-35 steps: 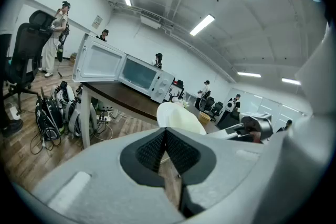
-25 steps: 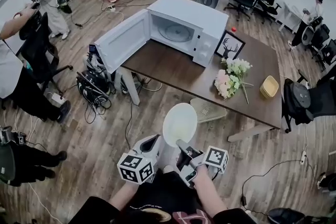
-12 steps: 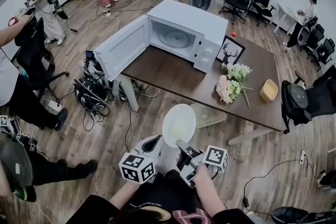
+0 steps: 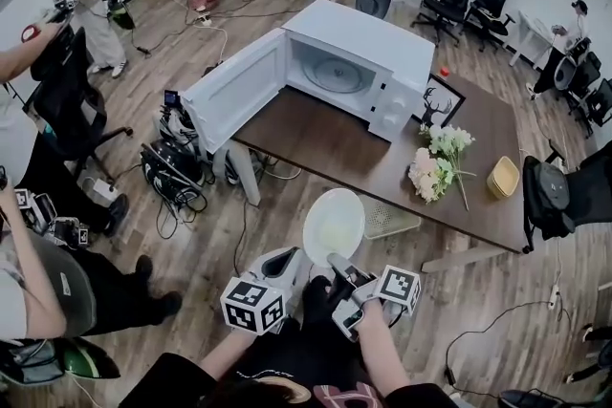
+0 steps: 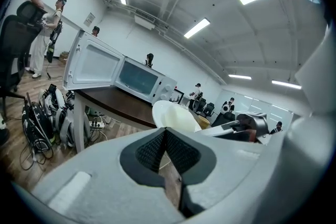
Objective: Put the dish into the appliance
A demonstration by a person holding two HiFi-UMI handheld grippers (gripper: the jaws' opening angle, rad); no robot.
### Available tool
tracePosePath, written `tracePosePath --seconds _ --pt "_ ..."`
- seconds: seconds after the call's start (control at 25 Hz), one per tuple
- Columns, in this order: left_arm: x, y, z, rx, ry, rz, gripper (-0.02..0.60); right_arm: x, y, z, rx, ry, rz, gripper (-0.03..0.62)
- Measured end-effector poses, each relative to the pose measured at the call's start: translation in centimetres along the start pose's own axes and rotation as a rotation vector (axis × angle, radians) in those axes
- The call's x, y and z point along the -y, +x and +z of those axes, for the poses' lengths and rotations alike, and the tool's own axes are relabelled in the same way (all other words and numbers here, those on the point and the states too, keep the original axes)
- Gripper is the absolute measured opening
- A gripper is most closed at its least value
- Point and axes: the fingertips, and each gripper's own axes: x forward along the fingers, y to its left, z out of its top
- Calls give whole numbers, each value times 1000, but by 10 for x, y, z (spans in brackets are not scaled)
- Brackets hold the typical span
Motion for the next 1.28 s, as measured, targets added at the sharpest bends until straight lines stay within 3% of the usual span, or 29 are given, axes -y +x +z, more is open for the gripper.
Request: tracePosePath --seconds 0.68,1.28 --pt "-50 107 61 29 -28 122 9 -17 90 119 -130 -26 1 36" --pt "-45 179 81 75 -67 219 9 -17 105 193 -230 -52 1 36"
